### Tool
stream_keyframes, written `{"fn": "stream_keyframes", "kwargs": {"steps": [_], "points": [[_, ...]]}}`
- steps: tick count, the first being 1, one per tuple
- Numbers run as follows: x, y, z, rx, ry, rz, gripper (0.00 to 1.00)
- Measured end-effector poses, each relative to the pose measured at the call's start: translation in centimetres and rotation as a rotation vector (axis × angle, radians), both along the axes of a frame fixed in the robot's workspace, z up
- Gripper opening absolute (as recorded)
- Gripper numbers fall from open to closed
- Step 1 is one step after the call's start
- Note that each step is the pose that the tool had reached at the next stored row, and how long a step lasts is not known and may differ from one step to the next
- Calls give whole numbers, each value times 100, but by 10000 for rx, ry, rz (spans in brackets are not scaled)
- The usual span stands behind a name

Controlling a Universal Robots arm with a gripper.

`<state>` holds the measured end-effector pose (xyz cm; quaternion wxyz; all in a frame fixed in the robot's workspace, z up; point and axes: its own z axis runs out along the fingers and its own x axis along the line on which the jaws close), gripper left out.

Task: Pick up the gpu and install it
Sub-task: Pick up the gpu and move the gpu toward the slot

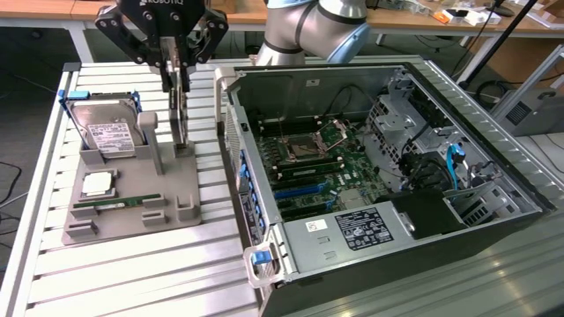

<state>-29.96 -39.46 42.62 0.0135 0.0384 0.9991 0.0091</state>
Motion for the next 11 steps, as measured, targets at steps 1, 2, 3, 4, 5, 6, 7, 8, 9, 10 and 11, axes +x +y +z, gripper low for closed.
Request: {"fn": "stream_keyframes", "kwargs": {"steps": [1, 2, 3, 4, 5, 6, 7, 8, 9, 10, 11], "points": [[9, -2, 0, 1, 0, 0, 27], [30, -8, 0, 0, 0, 1, 27], [42, -10, 0, 1, 0, 0, 27], [54, -13, 0, 0, 0, 0, 27], [65, -15, 0, 1, 0, 0, 27], [78, -17, 0, 1, -1, 0, 27], [103, -20, 0, 0, 1, 1, 27], [126, -22, 0, 1, 0, 1, 27], [137, -22, 0, 1, 0, 1, 27], [151, -23, 0, 1, 1, 1, 27], [167, -24, 0, 1, 0, 1, 27]]}}
